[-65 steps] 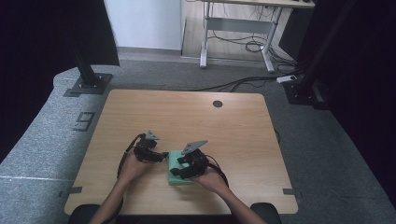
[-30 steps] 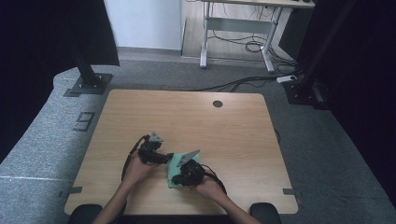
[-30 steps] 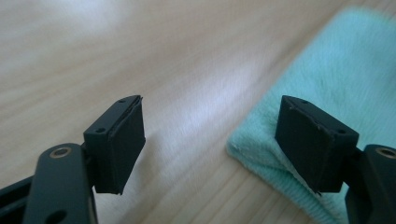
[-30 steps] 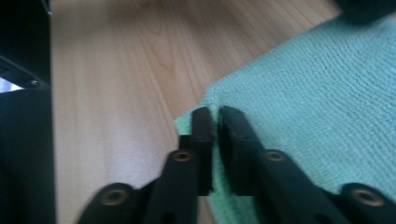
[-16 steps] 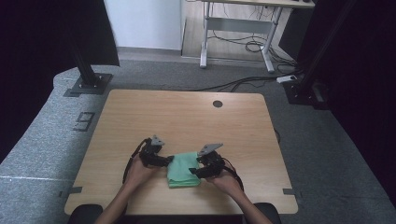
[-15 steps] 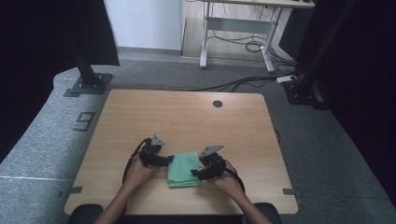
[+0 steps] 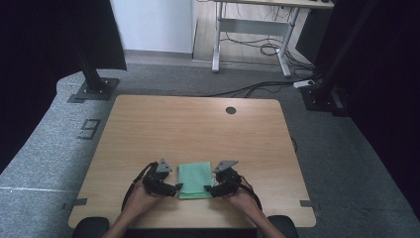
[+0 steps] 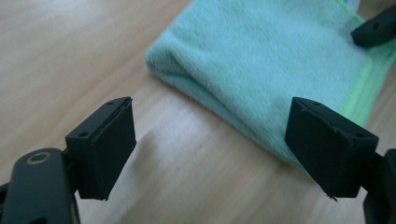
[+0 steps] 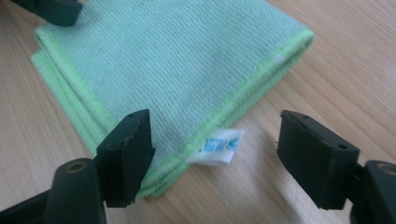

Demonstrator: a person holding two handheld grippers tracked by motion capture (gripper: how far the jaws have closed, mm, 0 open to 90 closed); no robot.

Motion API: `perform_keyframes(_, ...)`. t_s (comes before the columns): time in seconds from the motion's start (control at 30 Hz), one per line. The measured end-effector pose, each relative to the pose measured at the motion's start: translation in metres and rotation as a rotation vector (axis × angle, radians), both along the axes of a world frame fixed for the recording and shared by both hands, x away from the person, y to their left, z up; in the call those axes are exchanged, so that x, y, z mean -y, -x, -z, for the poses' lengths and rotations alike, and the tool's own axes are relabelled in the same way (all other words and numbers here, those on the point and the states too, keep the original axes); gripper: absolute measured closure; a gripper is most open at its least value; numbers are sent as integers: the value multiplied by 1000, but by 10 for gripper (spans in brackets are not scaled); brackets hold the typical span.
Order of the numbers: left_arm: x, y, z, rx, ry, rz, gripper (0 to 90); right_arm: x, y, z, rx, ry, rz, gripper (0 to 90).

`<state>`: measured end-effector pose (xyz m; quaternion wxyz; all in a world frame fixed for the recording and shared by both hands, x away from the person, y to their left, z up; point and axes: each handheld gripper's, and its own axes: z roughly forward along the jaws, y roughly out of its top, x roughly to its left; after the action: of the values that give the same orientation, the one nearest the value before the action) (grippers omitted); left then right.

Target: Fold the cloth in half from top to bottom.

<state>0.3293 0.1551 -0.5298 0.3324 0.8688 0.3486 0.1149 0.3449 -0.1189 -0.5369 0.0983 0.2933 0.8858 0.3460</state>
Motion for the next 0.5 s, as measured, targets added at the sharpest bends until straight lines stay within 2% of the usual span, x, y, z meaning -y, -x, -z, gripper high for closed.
perform_keyframes(0.1,0,5,2,-4,0,1,162,4,2,1,2,-3,2,251)
perform_keyframes(0.2,3,5,6,2,-26,-2,161,5,3,2,3,-6,8,250)
perform_keyframes(0.4,6,-5,9,7,-36,-15,144,5,3,6,24,-4,22,210)
perform_keyframes(0.5,6,-8,9,7,-37,-20,142,6,1,7,12,-15,31,191)
